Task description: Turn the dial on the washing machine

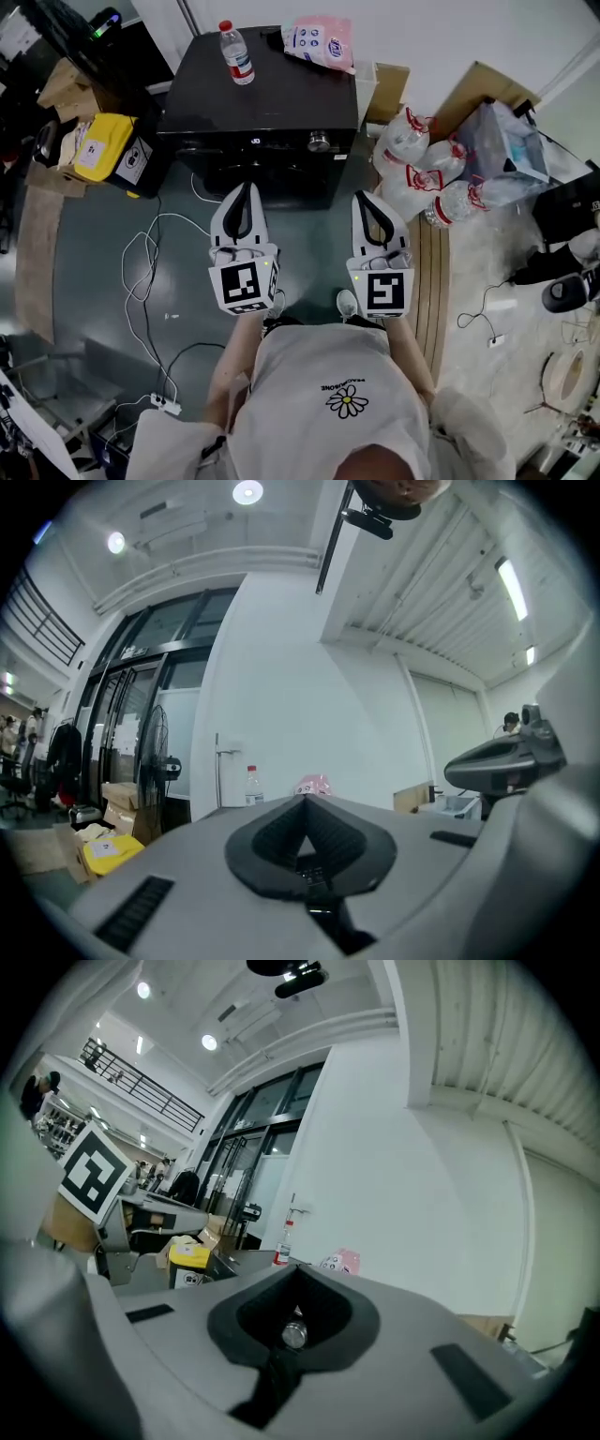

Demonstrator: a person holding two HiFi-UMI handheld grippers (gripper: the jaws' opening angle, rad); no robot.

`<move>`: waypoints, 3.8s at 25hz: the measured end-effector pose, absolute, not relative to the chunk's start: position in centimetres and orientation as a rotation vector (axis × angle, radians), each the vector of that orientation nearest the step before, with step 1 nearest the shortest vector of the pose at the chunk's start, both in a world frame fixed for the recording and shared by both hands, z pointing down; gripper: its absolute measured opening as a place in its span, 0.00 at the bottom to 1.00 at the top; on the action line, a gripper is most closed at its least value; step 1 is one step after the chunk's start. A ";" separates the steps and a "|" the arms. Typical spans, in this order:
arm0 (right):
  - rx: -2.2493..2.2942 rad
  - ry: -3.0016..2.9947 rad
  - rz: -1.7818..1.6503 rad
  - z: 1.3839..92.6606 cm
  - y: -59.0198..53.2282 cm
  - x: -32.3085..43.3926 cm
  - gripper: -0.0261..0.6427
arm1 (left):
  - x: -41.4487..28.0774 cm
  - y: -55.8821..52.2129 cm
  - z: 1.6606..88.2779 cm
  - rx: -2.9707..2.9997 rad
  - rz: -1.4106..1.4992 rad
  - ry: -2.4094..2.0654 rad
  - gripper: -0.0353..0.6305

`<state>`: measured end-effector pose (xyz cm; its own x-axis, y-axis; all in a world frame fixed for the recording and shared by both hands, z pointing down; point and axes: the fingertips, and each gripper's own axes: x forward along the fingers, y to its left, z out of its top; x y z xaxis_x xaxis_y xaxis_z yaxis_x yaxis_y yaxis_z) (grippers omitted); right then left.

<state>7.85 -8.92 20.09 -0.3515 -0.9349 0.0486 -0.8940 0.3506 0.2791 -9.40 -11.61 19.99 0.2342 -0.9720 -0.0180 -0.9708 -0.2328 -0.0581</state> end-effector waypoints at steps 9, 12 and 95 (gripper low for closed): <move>1.719 -2.409 -0.330 20.2 -9.5 13.4 0.05 | -4.5 -10.1 19.4 -2.380 -0.059 1.906 0.05; 1.730 -2.408 -0.319 20.2 -9.3 13.7 0.05 | -4.3 -9.9 19.4 -2.383 -0.065 1.902 0.05; 1.861 -2.367 -0.167 42.7 -22.1 19.0 0.05 | 4.8 -31.0 44.2 -2.292 -0.312 1.878 0.44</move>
